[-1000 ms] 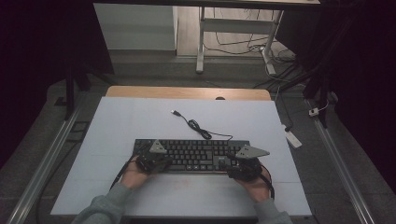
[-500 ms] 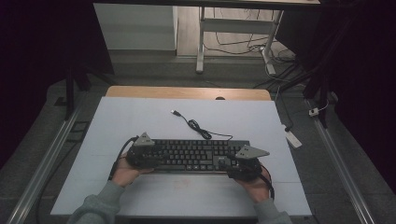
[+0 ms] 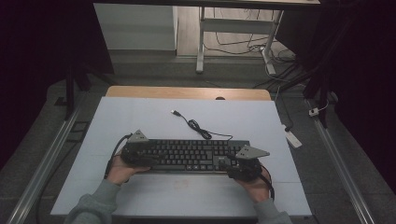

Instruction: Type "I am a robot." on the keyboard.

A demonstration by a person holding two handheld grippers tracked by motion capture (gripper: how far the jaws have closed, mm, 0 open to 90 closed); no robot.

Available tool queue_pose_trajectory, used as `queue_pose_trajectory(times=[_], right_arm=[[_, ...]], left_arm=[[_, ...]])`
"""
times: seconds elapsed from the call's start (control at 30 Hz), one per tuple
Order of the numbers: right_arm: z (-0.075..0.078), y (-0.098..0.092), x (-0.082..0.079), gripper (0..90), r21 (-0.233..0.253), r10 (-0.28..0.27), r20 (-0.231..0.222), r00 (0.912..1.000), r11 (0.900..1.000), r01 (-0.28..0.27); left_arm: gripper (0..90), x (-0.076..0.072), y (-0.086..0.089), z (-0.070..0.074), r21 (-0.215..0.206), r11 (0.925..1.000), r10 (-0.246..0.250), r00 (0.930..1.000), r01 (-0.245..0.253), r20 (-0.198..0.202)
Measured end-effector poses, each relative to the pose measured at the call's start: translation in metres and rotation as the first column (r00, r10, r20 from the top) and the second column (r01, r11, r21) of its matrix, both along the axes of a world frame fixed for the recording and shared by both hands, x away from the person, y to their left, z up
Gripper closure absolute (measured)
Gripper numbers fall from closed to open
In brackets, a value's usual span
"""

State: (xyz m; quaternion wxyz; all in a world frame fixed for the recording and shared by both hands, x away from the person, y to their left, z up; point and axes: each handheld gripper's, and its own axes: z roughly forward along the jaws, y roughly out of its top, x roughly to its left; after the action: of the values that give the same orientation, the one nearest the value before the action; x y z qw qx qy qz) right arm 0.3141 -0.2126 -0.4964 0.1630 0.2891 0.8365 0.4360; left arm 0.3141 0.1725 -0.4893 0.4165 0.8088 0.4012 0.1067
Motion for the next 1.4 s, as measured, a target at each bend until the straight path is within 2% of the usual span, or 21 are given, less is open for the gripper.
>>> queue_pose_trajectory(times=[0.57,0.6,0.9,0.97,1.13,1.27,1.4], right_arm=[[0.007,0.01,0.001,50.1,0.05,-0.007,0.006,1.0,0.999,0.007],[0.007,0.013,0.002,50.2,0.06,-0.004,0.008,1.0,0.998,0.003],[0.011,0.04,0.011,52.5,0.051,0.022,0.012,0.9997,0.998,-0.023],[0.011,0.045,0.014,56.4,0.044,0.027,0.007,0.9996,0.999,-0.028],[0.011,0.059,0.021,74.6,0.043,0.061,-0.012,0.9981,0.997,-0.06],[0.012,0.068,0.026,87.1,0.04,0.065,-0.026,0.9975,0.997,-0.064],[0.009,0.077,0.031,89.4,0.05,0.075,-0.051,0.9959,0.996,-0.073]], left_arm=[[25.2,0.001,0.005,0.0,0.003,1.0,0.006,0.9999,-0.006,-0.009],[25.2,0.001,0.005,-0.001,0.004,1.0,0.006,0.9999,-0.006,-0.009],[25.0,0.002,0.002,-0.002,0.014,0.9999,-0.003,0.9999,0.003,-0.011],[24.9,0.002,0.003,-0.002,0.014,0.9999,-0.002,0.9999,0.002,-0.011],[25.1,0.002,0.004,-0.001,0.012,0.9999,-0.001,1.0,0.001,-0.007],[25.1,0.002,0.004,-0.002,0.015,0.9999,-0.002,1.0,0.002,-0.007],[25.2,0.002,0.004,-0.002,0.015,0.9999,-0.003,1.0,0.003,-0.005]])
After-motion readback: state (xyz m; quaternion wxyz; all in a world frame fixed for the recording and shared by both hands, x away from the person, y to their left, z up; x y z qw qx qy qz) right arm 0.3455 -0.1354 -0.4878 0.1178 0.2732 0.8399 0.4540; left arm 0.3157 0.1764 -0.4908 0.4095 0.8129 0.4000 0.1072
